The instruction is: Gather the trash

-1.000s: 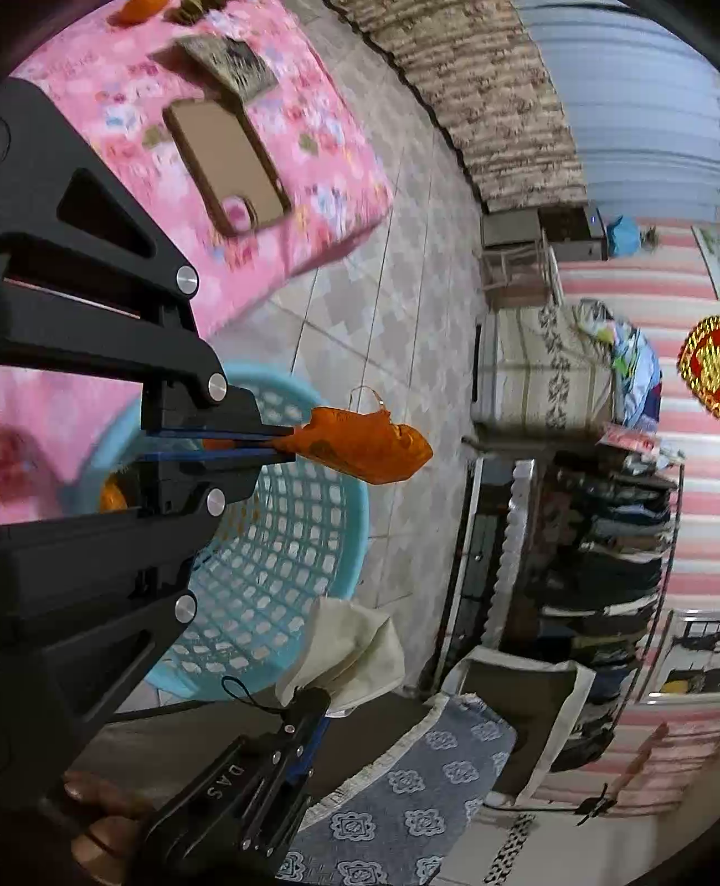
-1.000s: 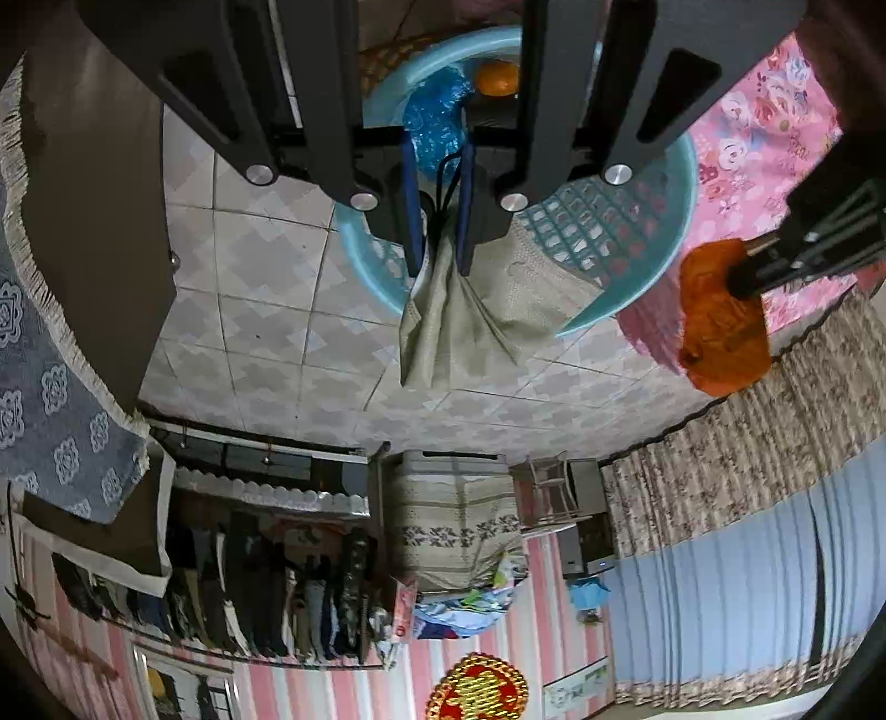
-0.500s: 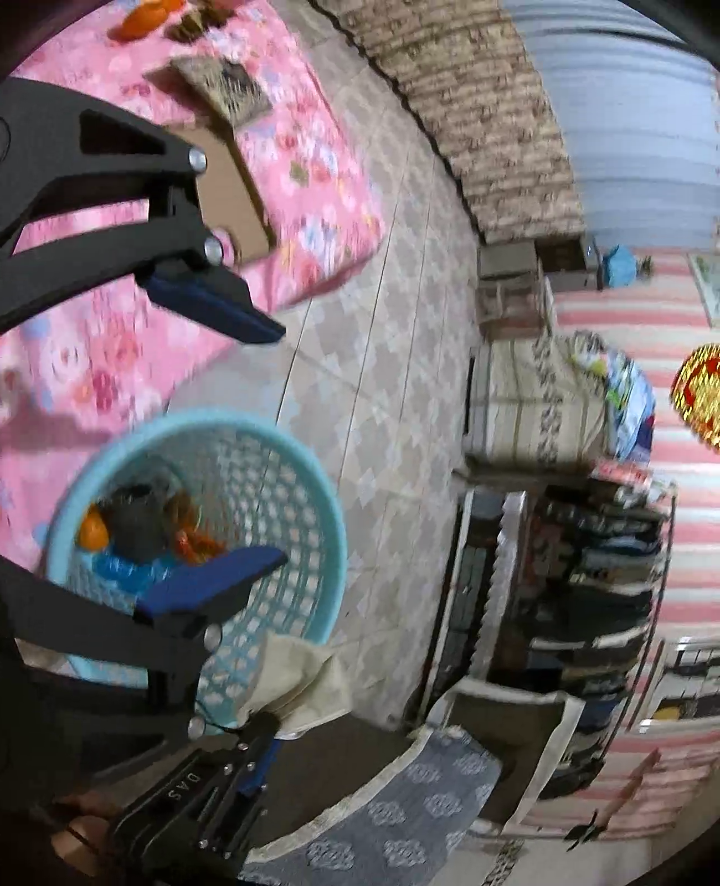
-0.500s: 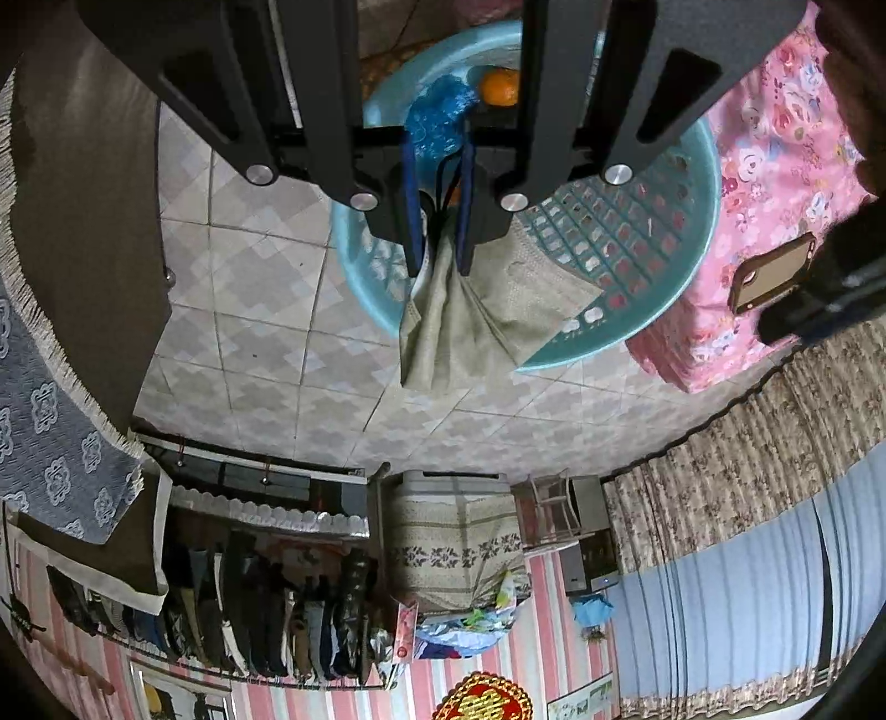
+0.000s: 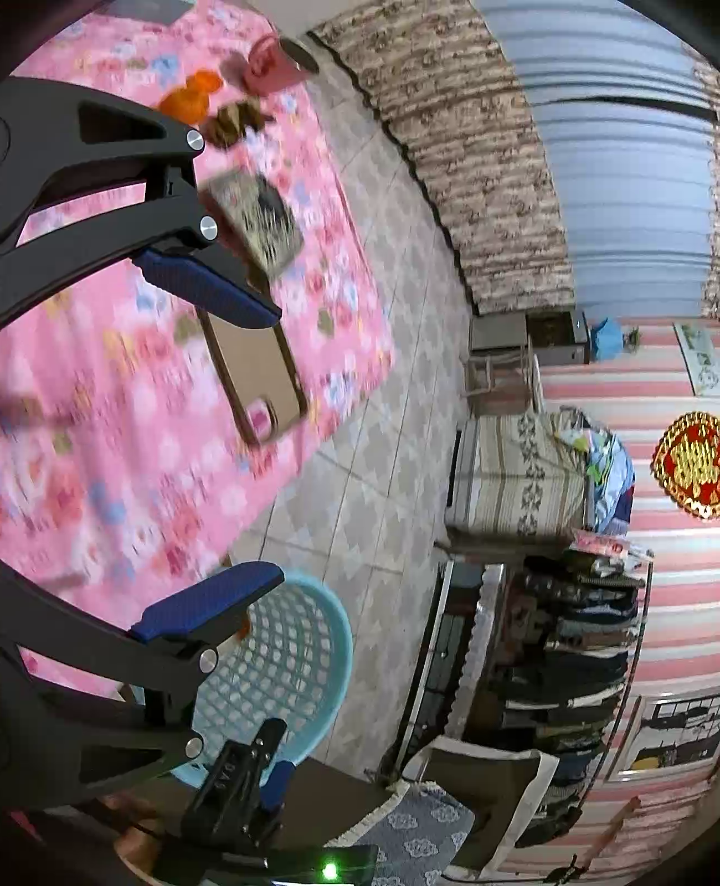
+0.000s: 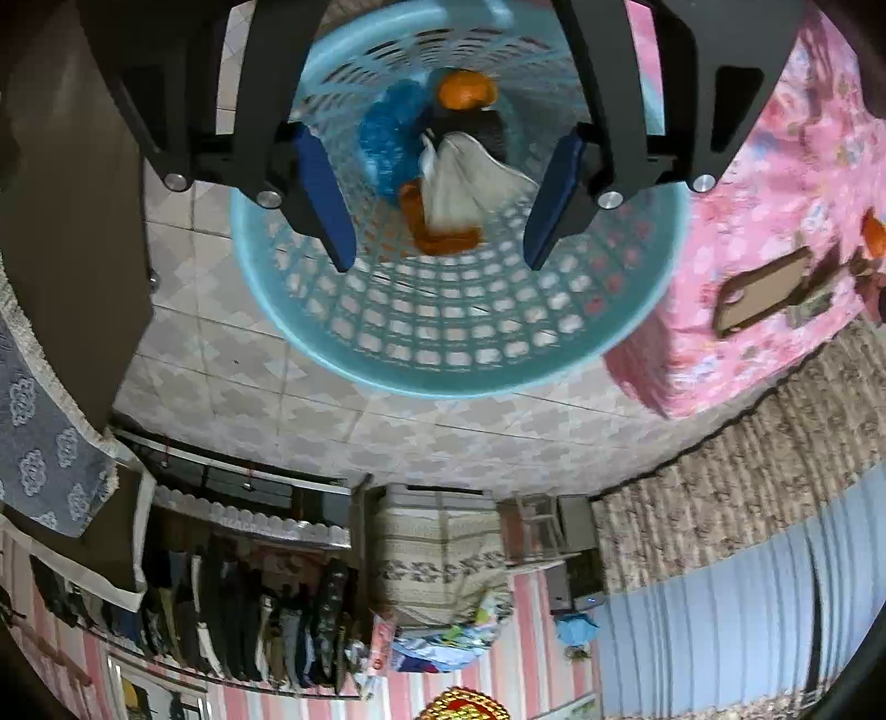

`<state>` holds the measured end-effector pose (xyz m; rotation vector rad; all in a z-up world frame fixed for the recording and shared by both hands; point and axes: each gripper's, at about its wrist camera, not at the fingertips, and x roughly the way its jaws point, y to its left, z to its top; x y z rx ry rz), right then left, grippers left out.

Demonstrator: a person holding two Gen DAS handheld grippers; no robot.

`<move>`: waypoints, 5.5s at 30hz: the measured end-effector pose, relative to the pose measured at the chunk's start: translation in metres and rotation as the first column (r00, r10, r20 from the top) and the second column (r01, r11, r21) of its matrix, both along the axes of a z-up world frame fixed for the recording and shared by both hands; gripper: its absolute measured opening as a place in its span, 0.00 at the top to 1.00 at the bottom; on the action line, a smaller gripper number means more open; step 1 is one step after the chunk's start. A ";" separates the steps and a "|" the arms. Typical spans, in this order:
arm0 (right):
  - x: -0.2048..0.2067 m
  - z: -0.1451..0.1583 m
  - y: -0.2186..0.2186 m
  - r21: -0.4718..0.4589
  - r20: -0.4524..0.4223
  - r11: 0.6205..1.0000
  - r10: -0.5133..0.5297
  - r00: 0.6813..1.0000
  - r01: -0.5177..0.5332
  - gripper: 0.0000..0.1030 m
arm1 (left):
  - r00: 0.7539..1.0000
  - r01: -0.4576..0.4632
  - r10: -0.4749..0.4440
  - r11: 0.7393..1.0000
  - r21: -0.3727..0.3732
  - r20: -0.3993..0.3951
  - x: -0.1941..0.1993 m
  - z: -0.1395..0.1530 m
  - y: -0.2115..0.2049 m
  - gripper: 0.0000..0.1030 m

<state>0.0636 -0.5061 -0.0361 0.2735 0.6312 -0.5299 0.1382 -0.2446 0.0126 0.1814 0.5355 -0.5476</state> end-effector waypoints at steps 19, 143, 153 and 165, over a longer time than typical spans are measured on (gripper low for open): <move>0.073 0.068 0.181 -0.104 0.152 0.923 0.382 0.912 -0.369 0.21 | 0.923 -0.381 0.381 0.924 -0.008 0.056 0.074 0.035 0.203 0.05; -0.033 0.026 -0.052 0.002 -0.036 0.999 -0.041 0.999 0.041 0.68 | 0.977 0.148 -0.154 0.988 -0.051 -0.150 0.002 -0.004 -0.127 0.59; -0.033 0.021 -0.063 0.019 -0.046 0.998 -0.067 0.997 0.068 0.68 | 0.973 0.179 -0.182 0.983 -0.035 -0.144 -0.003 -0.011 -0.163 0.39; -0.014 0.011 -0.045 0.039 -0.059 0.999 -0.034 0.998 0.036 0.68 | 0.999 0.039 -0.039 0.999 0.006 -0.033 0.002 0.015 -0.086 0.13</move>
